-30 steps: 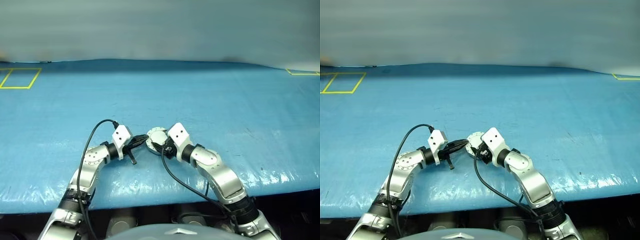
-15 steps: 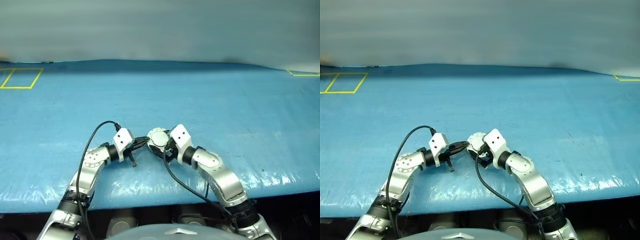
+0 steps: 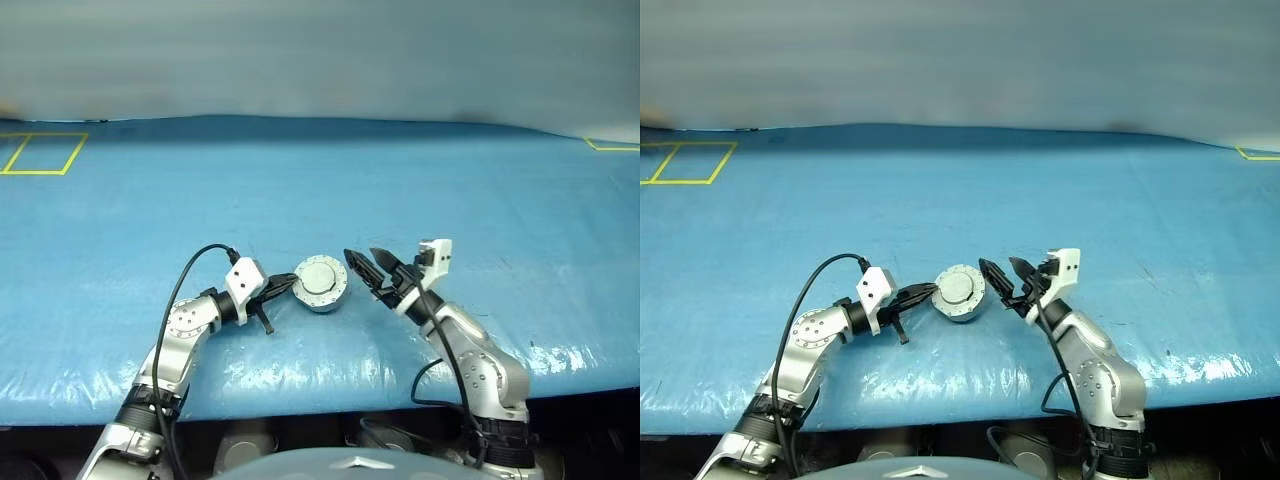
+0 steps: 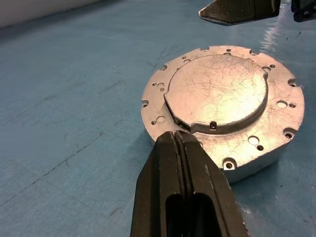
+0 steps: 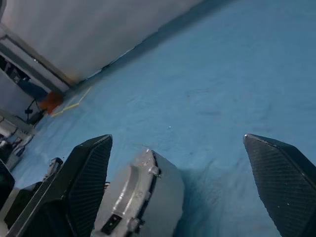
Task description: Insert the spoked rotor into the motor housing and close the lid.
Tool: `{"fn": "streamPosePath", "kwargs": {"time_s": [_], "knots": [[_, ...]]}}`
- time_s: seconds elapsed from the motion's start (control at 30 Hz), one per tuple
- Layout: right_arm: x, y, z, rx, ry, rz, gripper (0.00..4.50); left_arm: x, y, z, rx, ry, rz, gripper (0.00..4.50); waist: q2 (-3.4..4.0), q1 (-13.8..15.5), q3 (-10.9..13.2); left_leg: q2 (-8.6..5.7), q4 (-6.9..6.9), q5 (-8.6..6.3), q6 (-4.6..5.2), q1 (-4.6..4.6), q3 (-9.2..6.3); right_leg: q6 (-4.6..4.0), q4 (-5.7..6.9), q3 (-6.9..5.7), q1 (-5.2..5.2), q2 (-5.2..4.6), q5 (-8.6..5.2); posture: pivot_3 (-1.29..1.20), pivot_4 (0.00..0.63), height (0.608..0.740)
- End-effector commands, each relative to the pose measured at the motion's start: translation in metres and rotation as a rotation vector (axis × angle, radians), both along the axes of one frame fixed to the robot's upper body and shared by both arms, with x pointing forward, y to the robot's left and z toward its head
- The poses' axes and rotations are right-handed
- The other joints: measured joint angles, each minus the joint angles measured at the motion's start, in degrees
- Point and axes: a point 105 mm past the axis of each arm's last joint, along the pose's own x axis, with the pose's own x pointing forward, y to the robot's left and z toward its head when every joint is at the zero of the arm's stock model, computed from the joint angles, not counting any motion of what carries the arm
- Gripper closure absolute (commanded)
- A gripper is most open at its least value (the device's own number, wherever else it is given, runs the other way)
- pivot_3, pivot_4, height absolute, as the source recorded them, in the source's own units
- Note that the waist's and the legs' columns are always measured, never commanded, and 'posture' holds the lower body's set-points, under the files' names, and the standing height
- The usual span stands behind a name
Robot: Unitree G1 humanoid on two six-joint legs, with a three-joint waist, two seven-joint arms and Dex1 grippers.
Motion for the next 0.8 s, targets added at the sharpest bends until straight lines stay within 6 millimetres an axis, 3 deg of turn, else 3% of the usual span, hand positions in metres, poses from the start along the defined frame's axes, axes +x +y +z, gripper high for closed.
{"fn": "streamPosePath", "kwargs": {"time_s": [0.03, 0.17, 0.37, 0.53, 0.63, 0.77, 0.8], "knots": [[-0.012, 0.006, -0.016, 0.146, 0.132, 0.057, 0.03, -0.008, -0.002, -0.009, 0.028, 0.038, -0.023, 4.50, 0.00, 0.0, 0.0, -0.02, -0.05, 0.00, 0.00, 0.00, 0.02, 0.00, 0.00, 0.04, 0.05, -0.01, 0.00, 0.00, 0.150, 0.740], [-0.029, 0.029, -0.020, 0.263, 0.206, 0.190, 0.03, -0.006, 0.002, -0.010, 0.041, 0.028, -0.006, 4.50, 0.04, -0.2, 0.0, -0.03, -0.16, 0.00, 0.01, 0.01, 0.08, 0.01, -0.01, 0.13, 0.10, 0.03, -0.01, 0.00, 0.150, 0.740], [-0.027, 0.043, -0.010, 0.305, 0.179, 0.234, 0.03, -0.005, 0.003, -0.011, 0.044, 0.027, -0.011, 4.50, 0.08, -0.2, 0.0, -0.04, -0.15, 0.00, 0.02, 0.03, 0.06, 0.24, -0.03, 0.09, -0.01, 0.02, -0.15, 0.00, 0.150, 0.740], [-0.025, 0.047, -0.023, 0.249, 0.221, 0.221, 0.03, -0.004, 0.005, -0.016, 0.060, 0.023, -0.005, 4.50, 0.08, -0.2, 0.0, -0.07, -0.16, 0.00, 0.03, 0.01, 0.06, 0.23, -0.04, 0.09, 0.02, 0.03, -0.13, 0.00, 0.150, 0.740], [-0.025, 0.045, -0.026, 0.212, 0.208, 0.211, 0.60, -0.004, 0.006, -0.017, 0.063, 0.023, -0.006, 4.50, 0.08, -0.2, 0.0, -0.08, -0.16, 0.00, 0.03, 0.02, 0.06, 0.22, -0.04, 0.09, 0.05, 0.03, -0.13, 0.00, 0.150, 0.740], [-0.025, 0.044, -0.025, 0.216, 0.197, 0.209, 1.95, -0.004, 0.008, -0.018, 0.063, 0.028, -0.003, 4.50, 0.09, -0.2, 0.0, -0.09, -0.16, 0.00, 0.03, 0.04, 0.06, 0.23, -0.03, 0.09, 0.06, 0.03, -0.13, 0.00, 0.150, 0.740], [-0.025, 0.043, -0.023, 0.218, 0.189, 0.207, 2.12, -0.004, 0.007, -0.018, 0.065, 0.029, -0.004, 4.50, 0.09, -0.3, 0.0, -0.09, -0.16, 0.00, 0.03, 0.05, 0.09, 0.25, -0.03, 0.13, 0.07, 0.04, -0.12, 0.00, 0.150, 0.740]]}}
